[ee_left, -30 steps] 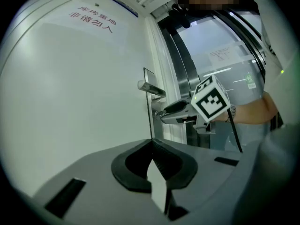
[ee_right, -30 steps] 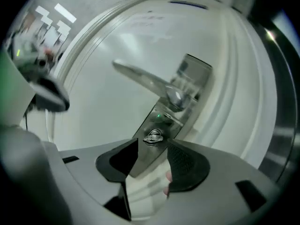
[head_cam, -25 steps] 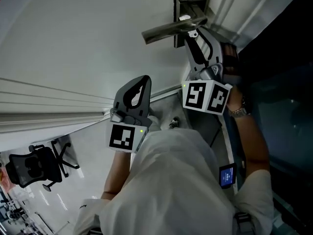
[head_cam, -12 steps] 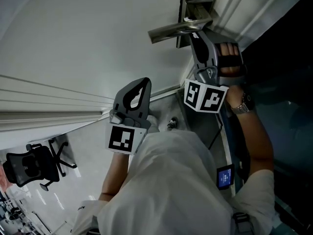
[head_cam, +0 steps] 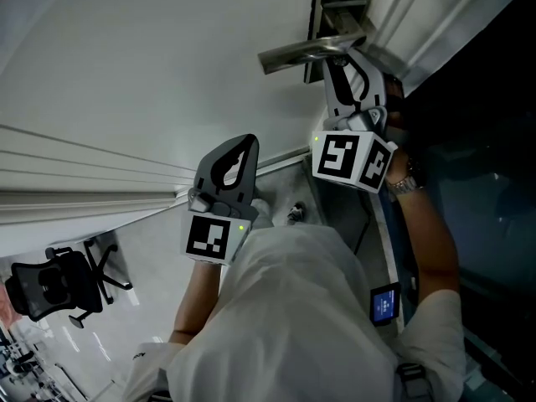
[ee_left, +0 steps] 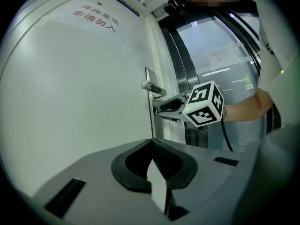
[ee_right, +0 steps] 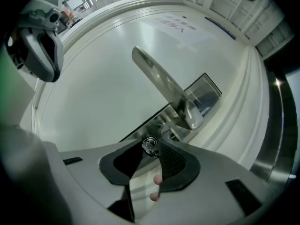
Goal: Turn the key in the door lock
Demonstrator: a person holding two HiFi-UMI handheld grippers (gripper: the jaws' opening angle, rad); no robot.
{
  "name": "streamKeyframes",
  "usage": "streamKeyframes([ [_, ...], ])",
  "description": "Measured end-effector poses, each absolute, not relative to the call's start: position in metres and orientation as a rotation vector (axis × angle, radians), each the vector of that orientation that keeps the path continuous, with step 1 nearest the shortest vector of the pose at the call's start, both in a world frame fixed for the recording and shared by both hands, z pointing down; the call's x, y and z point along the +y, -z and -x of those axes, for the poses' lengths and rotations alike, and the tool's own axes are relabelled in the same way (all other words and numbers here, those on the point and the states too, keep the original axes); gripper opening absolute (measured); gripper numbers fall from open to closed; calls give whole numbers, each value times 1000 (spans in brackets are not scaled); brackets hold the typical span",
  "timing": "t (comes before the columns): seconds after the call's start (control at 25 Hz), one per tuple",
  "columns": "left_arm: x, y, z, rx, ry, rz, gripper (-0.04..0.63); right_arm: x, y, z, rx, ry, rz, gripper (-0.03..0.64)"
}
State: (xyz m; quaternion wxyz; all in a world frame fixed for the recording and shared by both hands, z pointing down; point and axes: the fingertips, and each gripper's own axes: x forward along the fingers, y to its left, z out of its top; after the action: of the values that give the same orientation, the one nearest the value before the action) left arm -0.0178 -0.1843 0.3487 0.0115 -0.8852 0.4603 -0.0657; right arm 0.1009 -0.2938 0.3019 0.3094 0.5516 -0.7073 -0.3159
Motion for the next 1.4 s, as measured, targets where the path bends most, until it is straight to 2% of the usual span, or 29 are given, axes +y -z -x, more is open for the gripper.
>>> streamKeyframes([
  [0.56, -182, -354, 18, 1427, 203, 2780, 5, -297, -296, -103, -2169, 430, -1597, 106],
  [0.92, -183, -354, 21, 1439, 190, 2778, 5, -298, -296, -105, -2238, 327, -1615, 106],
  [1.08, -183, -356, 22, 1447, 193, 2775, 5, -299, -296, -107, -2363, 133, -1631, 104],
  [1.12, -183, -355, 22, 1447, 192, 2775, 5, -299, -295, -109, -2403, 63, -1643, 99],
  [1.16, -183, -354, 22, 1447, 191, 2774, 6, -299, -294, -110, -2435, -3, -1657, 31],
  [1.2, -183, -353, 22, 1448, 191, 2773, 5, -300, -293, -111, -2452, -52, -1671, 15],
  [1.4, -181, -355, 24, 1455, 201, 2771, 5, -300, -294, -113, -2492, -171, -1697, 15],
])
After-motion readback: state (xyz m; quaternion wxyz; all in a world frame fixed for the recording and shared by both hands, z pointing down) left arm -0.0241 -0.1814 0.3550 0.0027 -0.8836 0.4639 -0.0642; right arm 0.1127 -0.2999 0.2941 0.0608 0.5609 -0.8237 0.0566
